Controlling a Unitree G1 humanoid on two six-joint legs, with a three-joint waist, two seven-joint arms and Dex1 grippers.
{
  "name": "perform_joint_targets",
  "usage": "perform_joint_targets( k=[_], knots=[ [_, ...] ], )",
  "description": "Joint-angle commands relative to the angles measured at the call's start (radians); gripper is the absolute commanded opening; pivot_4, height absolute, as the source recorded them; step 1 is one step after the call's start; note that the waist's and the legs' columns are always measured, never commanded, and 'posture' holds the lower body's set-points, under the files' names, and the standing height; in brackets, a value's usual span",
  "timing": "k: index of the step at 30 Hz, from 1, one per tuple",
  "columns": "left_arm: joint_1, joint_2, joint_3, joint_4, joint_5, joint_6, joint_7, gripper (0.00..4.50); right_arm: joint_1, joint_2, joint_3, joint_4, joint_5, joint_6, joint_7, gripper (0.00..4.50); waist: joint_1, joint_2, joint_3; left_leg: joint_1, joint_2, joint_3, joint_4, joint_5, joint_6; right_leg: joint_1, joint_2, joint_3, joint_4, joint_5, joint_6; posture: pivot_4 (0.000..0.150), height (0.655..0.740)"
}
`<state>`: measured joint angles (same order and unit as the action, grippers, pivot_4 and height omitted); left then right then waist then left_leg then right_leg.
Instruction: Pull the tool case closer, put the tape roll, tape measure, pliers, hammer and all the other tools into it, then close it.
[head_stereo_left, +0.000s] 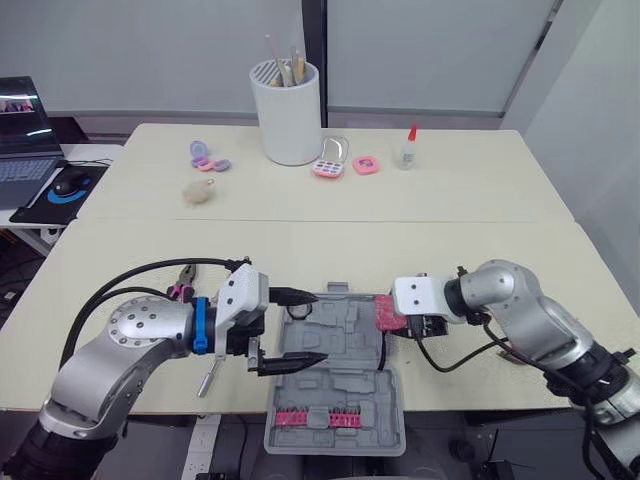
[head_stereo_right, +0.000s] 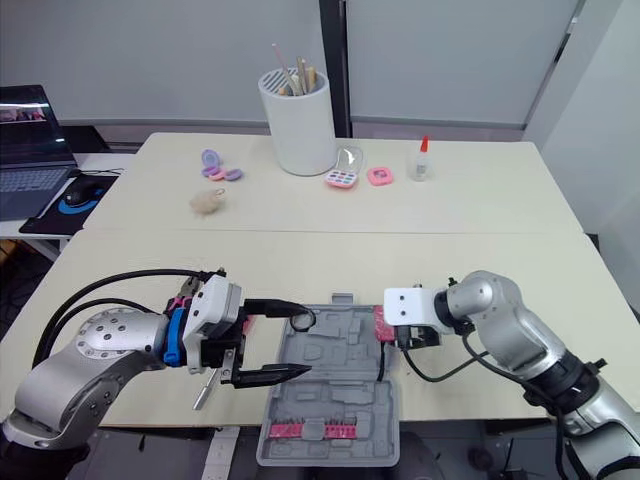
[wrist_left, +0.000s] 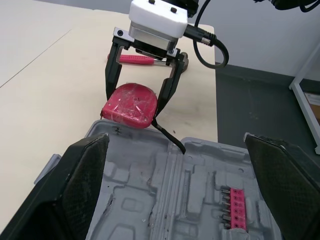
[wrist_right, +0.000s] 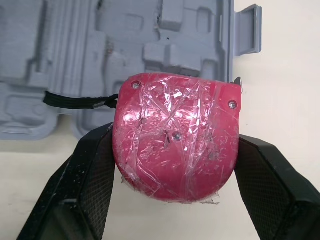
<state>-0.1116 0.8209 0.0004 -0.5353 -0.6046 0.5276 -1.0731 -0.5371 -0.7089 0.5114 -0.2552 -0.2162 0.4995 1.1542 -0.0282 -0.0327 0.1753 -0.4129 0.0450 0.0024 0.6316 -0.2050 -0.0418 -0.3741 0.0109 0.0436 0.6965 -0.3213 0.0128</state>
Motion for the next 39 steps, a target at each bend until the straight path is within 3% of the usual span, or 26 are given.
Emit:
perform_joint_targets(
  k=[1, 6, 17, 25, 29, 39],
  knots=[
    [-0.001, 0.011, 0.022, 0.011, 0.009, -0.029, -0.009, 4.5, -0.041, 0.047, 0.047, 0.025, -0.044, 0.022, -0.019, 3.16, -0.001, 0.0, 0.0, 0.0, 0.0, 0.0, 0.0, 0.0, 0.0, 0.0, 0.0, 0.0, 0.0, 0.0, 0.0, 0.15, 0.74],
    [0.003, 0.026, 0.035, 0.038, 0.022, -0.05, -0.028, 4.5, -0.073, 0.125, 0.101, 0.114, -0.092, 0.005, -0.056, 3.16, -0.002, 0.0, 0.0, 0.0, 0.001, 0.0, 0.0, 0.0, 0.0, -0.001, 0.0, 0.0, 0.0, 0.0, 0.0, 0.15, 0.74],
    [0.025, 0.046, 0.037, 0.043, 0.048, -0.081, -0.035, 4.5, -0.102, 0.169, 0.149, 0.267, -0.172, -0.104, -0.098, 3.16, -0.002, 0.0, 0.0, -0.001, 0.001, 0.0, 0.0, 0.0, 0.0, -0.002, 0.0, 0.0, 0.001, 0.0, 0.0, 0.15, 0.74],
    [0.028, 0.043, 0.036, 0.039, 0.053, -0.079, -0.034, 4.5, -0.084, 0.195, 0.141, 0.274, -0.198, -0.119, -0.097, 3.16, -0.003, 0.0, 0.0, -0.001, 0.001, 0.0, 0.0, 0.0, 0.0, -0.002, 0.0, 0.0, 0.001, 0.0, 0.0, 0.15, 0.74],
    [0.029, 0.044, 0.037, 0.036, 0.054, -0.077, -0.033, 4.5, -0.079, 0.197, 0.129, 0.248, -0.191, -0.124, -0.086, 4.46, -0.003, 0.0, 0.0, -0.001, 0.002, -0.001, 0.0, 0.0, 0.0, -0.002, 0.0, -0.001, 0.001, 0.0, 0.0, 0.15, 0.74],
    [-0.006, 0.039, 0.026, 0.034, 0.051, -0.06, -0.025, 4.5, -0.051, 0.148, -0.01, 0.071, -0.065, -0.086, -0.024, 4.46, -0.002, 0.0, 0.0, -0.002, 0.001, -0.001, 0.0, 0.0, 0.0, -0.003, 0.0, -0.001, 0.001, 0.0, 0.0, 0.15, 0.74]
  ],
)
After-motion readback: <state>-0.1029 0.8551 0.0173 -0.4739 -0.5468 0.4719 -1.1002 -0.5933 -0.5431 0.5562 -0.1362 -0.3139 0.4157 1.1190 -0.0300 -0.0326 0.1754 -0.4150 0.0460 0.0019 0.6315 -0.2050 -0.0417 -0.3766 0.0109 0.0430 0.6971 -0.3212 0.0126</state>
